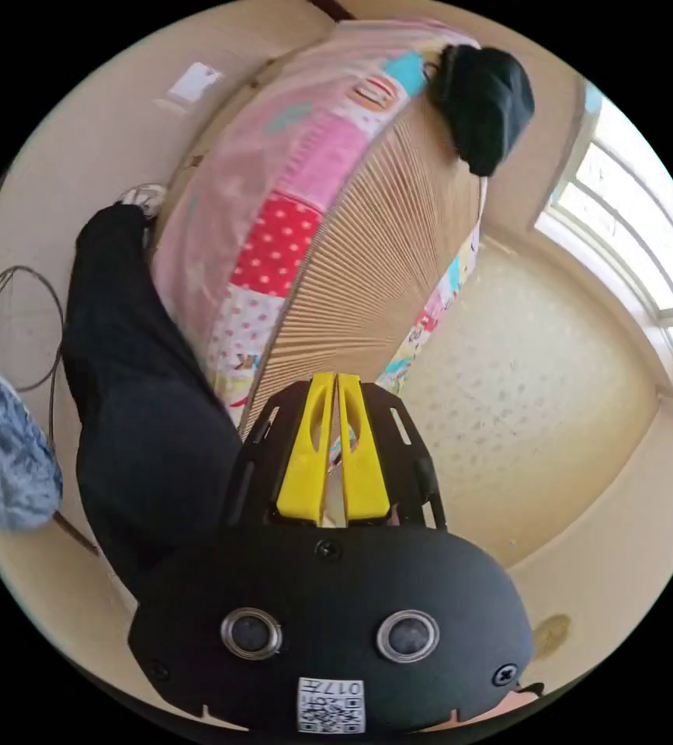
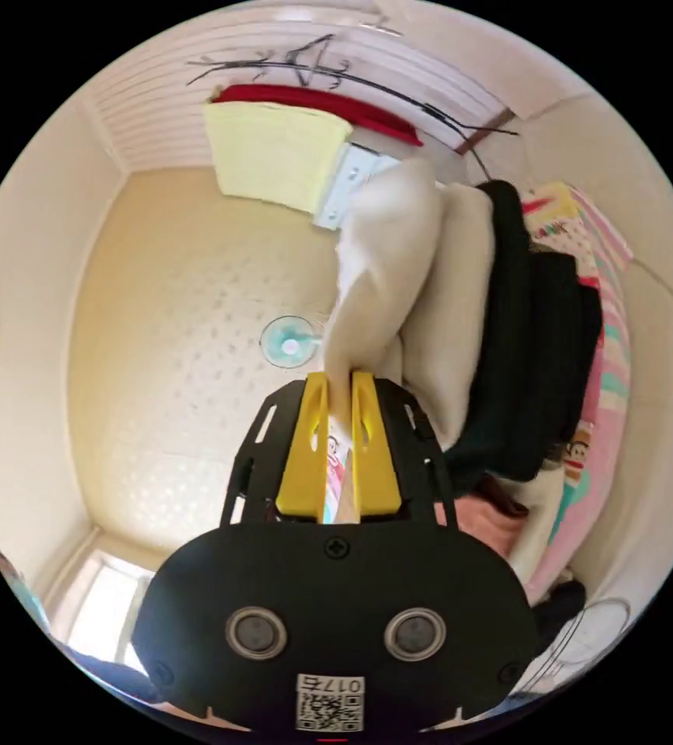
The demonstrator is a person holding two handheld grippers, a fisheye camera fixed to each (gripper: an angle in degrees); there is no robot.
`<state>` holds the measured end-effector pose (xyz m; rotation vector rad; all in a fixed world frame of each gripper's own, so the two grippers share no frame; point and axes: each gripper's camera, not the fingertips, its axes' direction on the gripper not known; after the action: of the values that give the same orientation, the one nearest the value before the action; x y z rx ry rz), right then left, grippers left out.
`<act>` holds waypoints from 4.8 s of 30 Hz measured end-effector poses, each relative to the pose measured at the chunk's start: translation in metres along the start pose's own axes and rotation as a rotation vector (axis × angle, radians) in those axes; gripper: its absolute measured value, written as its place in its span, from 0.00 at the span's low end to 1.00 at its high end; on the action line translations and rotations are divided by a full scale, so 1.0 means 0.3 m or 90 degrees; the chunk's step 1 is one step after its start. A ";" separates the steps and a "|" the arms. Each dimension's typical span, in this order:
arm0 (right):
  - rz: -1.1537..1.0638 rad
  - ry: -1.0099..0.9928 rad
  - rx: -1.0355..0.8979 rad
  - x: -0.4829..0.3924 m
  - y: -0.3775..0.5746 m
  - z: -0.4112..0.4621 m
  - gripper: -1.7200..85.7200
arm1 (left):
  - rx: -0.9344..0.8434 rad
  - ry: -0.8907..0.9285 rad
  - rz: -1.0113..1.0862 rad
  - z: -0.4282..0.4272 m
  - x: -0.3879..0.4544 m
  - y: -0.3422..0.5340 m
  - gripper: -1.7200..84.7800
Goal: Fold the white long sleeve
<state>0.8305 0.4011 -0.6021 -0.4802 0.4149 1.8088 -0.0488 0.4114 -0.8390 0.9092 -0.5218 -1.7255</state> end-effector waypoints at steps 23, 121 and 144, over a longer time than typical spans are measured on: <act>-0.606 -0.654 -0.853 -0.968 1.923 0.250 0.04 | -0.632 0.093 0.073 0.563 0.483 0.978 0.32; -0.493 -0.933 -0.137 -1.398 2.144 0.044 0.08 | -0.420 -0.219 1.130 0.812 -0.318 2.133 0.19; -0.669 -0.543 -0.180 -1.601 2.217 0.211 0.08 | -0.152 0.006 1.058 0.424 0.133 2.103 0.02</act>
<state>0.3073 -0.1421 -0.2732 -0.0315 -0.6086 0.8820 0.2266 0.1498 -0.3178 0.0817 -0.7129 -0.2311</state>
